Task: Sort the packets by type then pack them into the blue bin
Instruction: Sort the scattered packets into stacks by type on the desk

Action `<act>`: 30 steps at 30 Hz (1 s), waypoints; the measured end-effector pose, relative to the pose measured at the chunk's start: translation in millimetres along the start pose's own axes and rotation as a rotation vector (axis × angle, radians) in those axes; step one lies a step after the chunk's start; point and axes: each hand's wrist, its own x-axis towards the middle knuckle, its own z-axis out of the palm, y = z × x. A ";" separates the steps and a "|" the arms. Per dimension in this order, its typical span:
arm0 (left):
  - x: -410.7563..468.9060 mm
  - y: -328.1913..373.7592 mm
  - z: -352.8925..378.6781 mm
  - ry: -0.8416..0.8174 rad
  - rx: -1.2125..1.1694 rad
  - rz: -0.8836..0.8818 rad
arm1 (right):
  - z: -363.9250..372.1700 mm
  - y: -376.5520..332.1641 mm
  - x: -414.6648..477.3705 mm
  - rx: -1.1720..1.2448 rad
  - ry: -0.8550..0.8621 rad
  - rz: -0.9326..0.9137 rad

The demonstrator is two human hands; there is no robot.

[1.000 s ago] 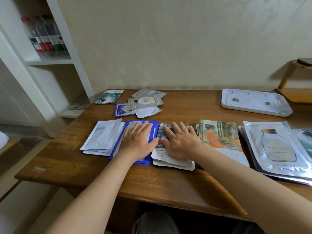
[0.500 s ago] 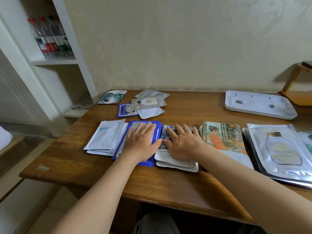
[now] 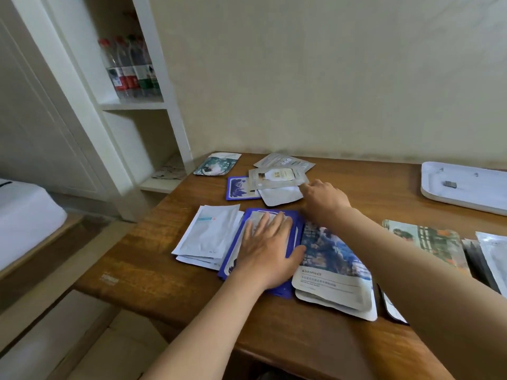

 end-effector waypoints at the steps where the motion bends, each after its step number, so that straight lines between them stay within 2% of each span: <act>1: -1.3 1.2 -0.8 0.021 0.002 -0.001 | 1.2 -1.1 5.5 -0.019 -0.011 -0.014; 5: -7.2 9.3 -10.0 0.144 0.094 0.042 | 4.3 -5.1 21.1 -0.092 -0.020 -0.068; 8: -6.3 12.1 -17.2 0.142 0.084 0.049 | 5.1 -8.0 28.8 -0.173 -0.030 -0.113; 12: -2.4 5.0 -22.1 0.219 0.056 0.062 | 7.6 -9.9 34.0 -0.265 -0.012 -0.166; 15: 1.4 -4.9 -31.1 0.201 0.017 -0.009 | 10.1 -8.0 34.6 -0.261 0.026 -0.187; 18: 2.5 -16.0 -40.9 0.201 -0.069 -0.086 | 4.1 -5.1 36.7 -0.045 0.143 -0.147; 22: 7.8 -27.1 -50.4 0.274 -0.322 -0.194 | -24.5 2.0 40.0 0.455 0.328 -0.099; 26: 12.2 -24.9 -63.6 0.406 -0.683 -0.329 | -64.7 10.0 35.3 0.742 0.381 -0.009; 30: 13.5 -16.9 -72.8 0.487 -0.941 -0.364 | -87.6 15.5 24.2 0.969 0.427 0.018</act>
